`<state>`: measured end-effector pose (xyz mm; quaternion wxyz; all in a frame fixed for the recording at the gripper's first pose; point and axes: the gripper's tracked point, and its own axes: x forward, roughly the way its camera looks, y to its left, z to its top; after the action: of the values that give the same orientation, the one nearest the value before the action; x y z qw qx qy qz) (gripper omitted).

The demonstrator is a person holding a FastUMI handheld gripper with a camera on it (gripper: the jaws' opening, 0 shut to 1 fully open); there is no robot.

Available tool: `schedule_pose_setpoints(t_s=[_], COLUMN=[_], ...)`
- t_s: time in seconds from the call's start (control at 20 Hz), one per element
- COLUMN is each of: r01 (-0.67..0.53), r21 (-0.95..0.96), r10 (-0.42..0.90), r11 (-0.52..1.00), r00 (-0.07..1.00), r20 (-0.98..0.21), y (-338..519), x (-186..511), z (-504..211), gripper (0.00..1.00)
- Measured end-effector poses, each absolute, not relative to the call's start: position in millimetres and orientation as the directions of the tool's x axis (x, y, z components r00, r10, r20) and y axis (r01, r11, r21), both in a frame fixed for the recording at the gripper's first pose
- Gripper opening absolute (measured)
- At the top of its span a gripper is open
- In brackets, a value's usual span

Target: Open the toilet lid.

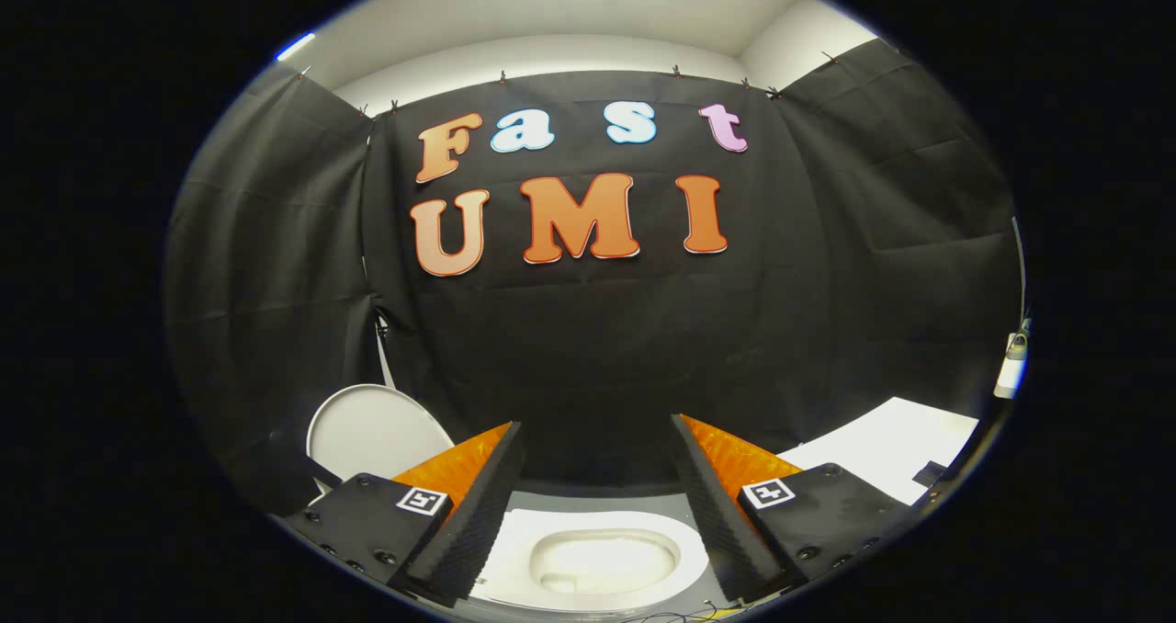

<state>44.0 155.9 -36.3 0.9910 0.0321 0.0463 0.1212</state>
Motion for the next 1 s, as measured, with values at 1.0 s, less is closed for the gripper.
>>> schedule_pose_setpoints(t_s=[1.0], r01=[-0.18], r21=[0.062], r10=[0.186], r11=[0.982], r00=[0.978], r20=[-0.099], y=[132.9], x=[37.5], z=[-40.2], gripper=[1.0])
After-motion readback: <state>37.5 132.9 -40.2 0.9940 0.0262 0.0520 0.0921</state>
